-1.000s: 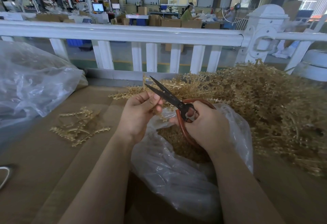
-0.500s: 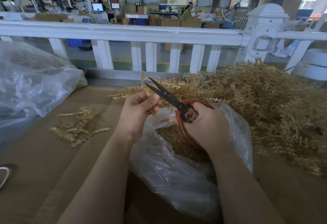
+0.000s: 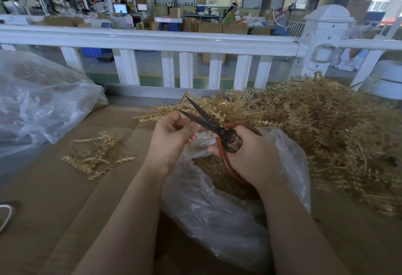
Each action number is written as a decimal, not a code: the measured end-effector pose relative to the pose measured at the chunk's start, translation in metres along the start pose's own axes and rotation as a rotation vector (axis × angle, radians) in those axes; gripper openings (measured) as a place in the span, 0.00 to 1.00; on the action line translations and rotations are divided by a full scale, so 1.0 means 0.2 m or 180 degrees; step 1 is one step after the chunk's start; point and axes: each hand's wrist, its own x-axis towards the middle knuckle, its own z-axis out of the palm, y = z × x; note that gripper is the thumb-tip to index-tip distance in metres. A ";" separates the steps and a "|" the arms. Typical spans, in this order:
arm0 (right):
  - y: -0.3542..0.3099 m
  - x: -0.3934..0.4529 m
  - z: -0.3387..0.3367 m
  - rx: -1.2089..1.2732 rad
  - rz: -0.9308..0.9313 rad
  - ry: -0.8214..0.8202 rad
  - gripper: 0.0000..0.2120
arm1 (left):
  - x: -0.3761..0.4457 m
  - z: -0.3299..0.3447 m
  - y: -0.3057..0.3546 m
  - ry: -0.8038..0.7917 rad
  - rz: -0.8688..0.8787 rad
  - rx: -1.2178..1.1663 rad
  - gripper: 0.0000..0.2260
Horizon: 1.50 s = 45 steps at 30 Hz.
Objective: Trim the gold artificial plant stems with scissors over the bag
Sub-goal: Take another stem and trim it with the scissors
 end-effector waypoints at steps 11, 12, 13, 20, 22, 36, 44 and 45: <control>0.02 0.00 0.01 0.0151 0.0092 -0.0170 0.27 | 0.00 -0.02 0.00 0.0063 0.0074 -0.0217 0.10; 0.02 0.00 0.01 0.0147 0.0092 -0.0183 0.27 | 0.00 -0.03 0.00 0.0056 0.0084 -0.0191 0.10; 0.02 0.00 0.01 0.0142 0.0098 -0.0193 0.27 | 0.00 -0.03 0.00 0.0036 0.0094 -0.0171 0.10; 0.03 0.01 0.02 0.0078 0.0081 -0.0082 0.27 | 0.00 -0.01 0.00 -0.0108 0.0013 -0.0258 0.10; 0.02 0.01 0.02 -0.0021 0.0031 -0.0023 0.28 | 0.00 0.00 0.00 -0.0104 0.0027 -0.0221 0.12; 0.02 0.01 0.04 -0.0030 -0.0075 0.0149 0.23 | 0.00 0.01 -0.01 -0.0160 0.0044 -0.0340 0.06; 0.02 0.01 0.03 -0.0003 -0.0006 0.0103 0.27 | -0.01 0.00 -0.01 -0.0210 -0.0080 -0.0494 0.03; 0.02 0.01 0.04 -0.0024 0.0015 0.0112 0.28 | -0.01 0.00 -0.01 -0.0231 -0.0088 -0.0527 0.02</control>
